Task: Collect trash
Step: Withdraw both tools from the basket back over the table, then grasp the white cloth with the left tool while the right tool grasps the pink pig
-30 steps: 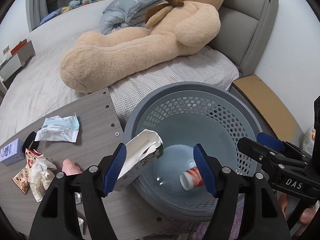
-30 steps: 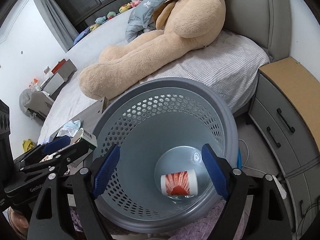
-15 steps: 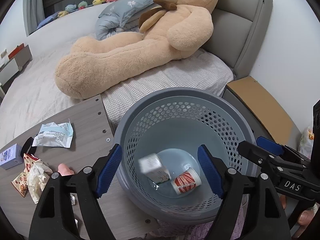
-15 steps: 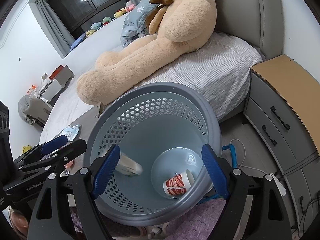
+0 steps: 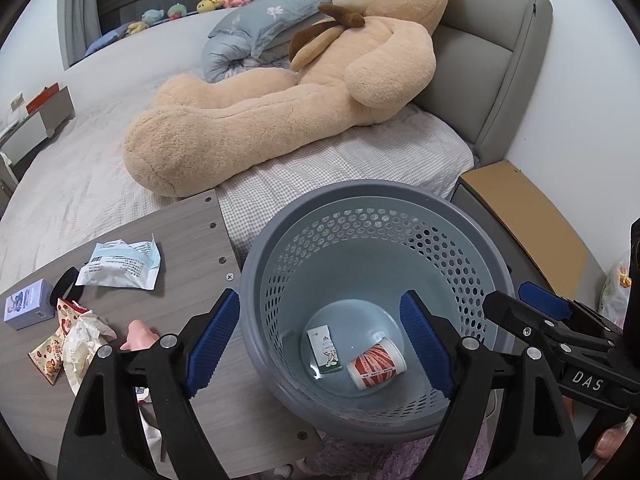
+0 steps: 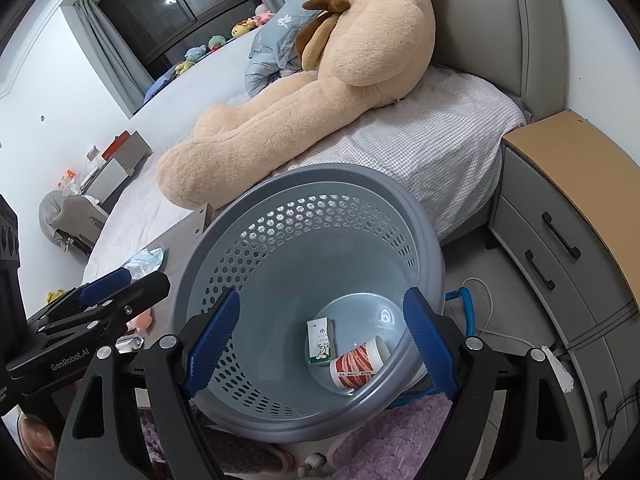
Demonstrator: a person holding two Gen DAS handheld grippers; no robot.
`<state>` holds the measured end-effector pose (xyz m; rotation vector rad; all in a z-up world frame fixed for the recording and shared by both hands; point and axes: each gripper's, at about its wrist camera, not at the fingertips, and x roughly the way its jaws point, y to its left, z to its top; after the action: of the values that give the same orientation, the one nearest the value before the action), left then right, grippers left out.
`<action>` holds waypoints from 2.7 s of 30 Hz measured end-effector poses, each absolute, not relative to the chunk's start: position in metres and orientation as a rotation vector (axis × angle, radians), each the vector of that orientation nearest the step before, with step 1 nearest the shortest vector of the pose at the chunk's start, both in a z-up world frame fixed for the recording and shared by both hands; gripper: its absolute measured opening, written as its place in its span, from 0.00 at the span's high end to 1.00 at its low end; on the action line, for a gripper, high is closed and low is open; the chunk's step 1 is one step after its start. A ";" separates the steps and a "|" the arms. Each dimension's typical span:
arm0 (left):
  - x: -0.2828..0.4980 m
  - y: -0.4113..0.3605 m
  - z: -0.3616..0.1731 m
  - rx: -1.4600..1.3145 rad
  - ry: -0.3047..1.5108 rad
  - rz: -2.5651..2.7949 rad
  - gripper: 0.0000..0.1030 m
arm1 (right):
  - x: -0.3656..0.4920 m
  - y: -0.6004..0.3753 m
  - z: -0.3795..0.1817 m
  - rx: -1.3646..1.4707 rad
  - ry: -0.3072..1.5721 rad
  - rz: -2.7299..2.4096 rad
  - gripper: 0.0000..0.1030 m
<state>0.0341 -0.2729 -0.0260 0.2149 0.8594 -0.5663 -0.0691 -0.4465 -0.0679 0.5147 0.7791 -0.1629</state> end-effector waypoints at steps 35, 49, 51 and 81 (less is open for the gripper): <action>0.018 -0.083 -0.034 0.057 0.830 -0.226 0.13 | -0.047 -0.300 -0.057 0.359 0.813 0.058 0.22; 0.007 -0.067 -0.071 0.063 0.886 -0.205 0.13 | -0.057 -0.265 -0.061 0.313 0.825 0.057 0.22; 0.008 -0.071 -0.076 0.070 0.889 -0.211 0.13 | -0.060 -0.266 -0.062 0.315 0.825 0.052 0.22; 0.015 -0.057 -0.086 0.035 0.900 -0.242 0.61 | -0.052 -0.260 -0.072 0.305 0.835 0.071 0.22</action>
<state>0.0152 -0.0569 -0.0856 0.0355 0.9003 -0.2421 -0.0519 -0.2597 -0.0724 0.3052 0.8346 0.0709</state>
